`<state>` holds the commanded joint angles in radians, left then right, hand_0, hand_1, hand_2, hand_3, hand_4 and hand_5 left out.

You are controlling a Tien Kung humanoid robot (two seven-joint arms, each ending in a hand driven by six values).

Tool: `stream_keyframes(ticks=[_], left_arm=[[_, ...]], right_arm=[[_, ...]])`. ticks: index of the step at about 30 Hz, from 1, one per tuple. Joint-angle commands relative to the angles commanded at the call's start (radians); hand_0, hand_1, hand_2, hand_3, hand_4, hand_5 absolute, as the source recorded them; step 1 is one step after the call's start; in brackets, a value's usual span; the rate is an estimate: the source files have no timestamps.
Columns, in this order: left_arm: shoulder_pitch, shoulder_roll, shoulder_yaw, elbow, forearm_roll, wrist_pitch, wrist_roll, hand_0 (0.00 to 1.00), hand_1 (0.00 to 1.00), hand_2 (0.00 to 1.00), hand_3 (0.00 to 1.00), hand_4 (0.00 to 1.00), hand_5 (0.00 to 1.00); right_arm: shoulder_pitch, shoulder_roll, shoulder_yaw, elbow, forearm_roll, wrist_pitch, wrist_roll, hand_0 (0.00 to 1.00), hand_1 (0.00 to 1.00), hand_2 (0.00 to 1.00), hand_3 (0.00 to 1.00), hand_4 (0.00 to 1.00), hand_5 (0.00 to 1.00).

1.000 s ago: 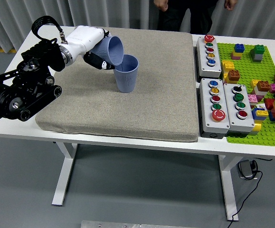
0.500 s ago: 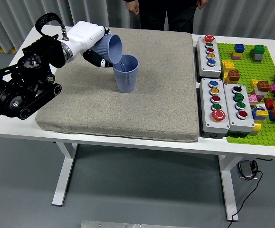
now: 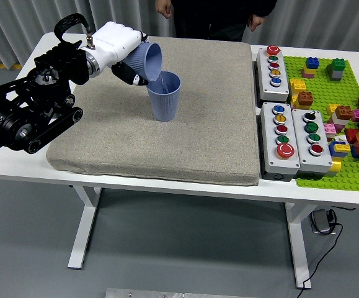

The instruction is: Pick cup pour cup place

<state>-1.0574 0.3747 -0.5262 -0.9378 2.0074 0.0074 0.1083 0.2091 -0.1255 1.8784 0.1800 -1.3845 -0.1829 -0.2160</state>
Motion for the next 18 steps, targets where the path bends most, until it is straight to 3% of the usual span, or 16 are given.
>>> stream_keyframes(ticks=[18], left_arm=[[-0.032,-0.005,0.043,-0.005,0.110,-0.002,0.003,0.615,0.570,0.536,0.526,0.843,0.286]], right_arm=[[0.001,-0.002,-0.004,0.000,0.004,-0.002,0.001,0.694,0.616,0.589,0.591,0.002,0.244]])
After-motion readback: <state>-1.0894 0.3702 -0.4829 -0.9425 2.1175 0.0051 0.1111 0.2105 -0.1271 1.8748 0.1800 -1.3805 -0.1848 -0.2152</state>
